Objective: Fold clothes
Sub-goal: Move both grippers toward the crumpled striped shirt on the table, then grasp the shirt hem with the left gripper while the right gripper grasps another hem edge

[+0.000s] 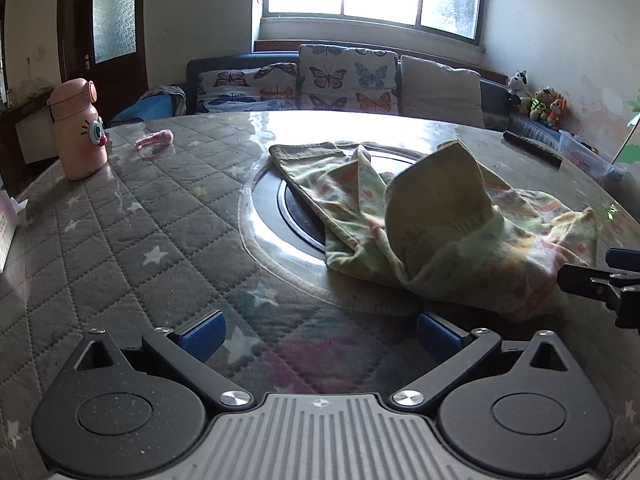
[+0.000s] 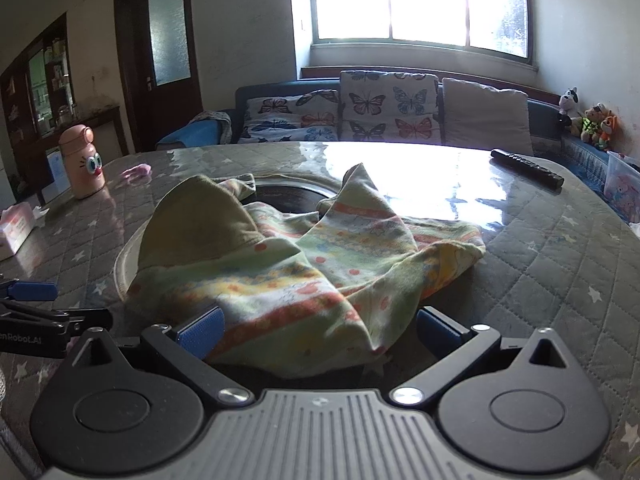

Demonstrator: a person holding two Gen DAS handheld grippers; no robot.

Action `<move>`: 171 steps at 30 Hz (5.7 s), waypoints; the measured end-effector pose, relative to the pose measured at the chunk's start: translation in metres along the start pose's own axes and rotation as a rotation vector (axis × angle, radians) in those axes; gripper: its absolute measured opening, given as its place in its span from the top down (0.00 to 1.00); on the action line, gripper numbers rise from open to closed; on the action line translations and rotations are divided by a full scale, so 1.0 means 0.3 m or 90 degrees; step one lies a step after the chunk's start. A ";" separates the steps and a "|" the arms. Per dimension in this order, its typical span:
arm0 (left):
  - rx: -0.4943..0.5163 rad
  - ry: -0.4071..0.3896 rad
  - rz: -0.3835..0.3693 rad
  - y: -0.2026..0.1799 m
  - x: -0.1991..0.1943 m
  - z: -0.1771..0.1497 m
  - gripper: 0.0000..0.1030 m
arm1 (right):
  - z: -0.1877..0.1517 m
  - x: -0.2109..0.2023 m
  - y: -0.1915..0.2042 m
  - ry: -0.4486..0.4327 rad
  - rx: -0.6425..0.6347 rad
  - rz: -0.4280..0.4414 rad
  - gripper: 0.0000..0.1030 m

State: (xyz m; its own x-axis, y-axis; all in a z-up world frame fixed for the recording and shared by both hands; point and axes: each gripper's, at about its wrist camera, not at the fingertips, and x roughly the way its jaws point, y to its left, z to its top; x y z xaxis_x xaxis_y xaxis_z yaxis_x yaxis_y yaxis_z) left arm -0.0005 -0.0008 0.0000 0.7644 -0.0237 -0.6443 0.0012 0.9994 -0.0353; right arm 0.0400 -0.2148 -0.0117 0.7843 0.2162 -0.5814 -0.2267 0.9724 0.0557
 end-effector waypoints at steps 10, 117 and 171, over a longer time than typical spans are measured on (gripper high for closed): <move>0.013 0.009 -0.012 -0.048 -0.023 -0.019 0.00 | -0.075 -0.041 0.008 0.016 0.006 0.010 0.00; 0.061 0.040 -0.020 -0.123 0.033 0.029 0.00 | -0.042 0.018 0.011 0.058 0.008 0.034 0.00; 0.030 0.053 0.024 0.007 0.221 0.271 0.00 | 0.167 0.378 0.022 0.130 -0.023 0.004 0.00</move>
State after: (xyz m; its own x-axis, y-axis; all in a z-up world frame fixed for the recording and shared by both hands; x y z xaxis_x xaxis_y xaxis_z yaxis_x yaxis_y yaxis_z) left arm 0.1026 0.0019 0.0192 0.7087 0.0140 -0.7054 0.0050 0.9997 0.0248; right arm 0.1563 -0.1795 -0.0365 0.6504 0.1960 -0.7338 -0.2541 0.9666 0.0329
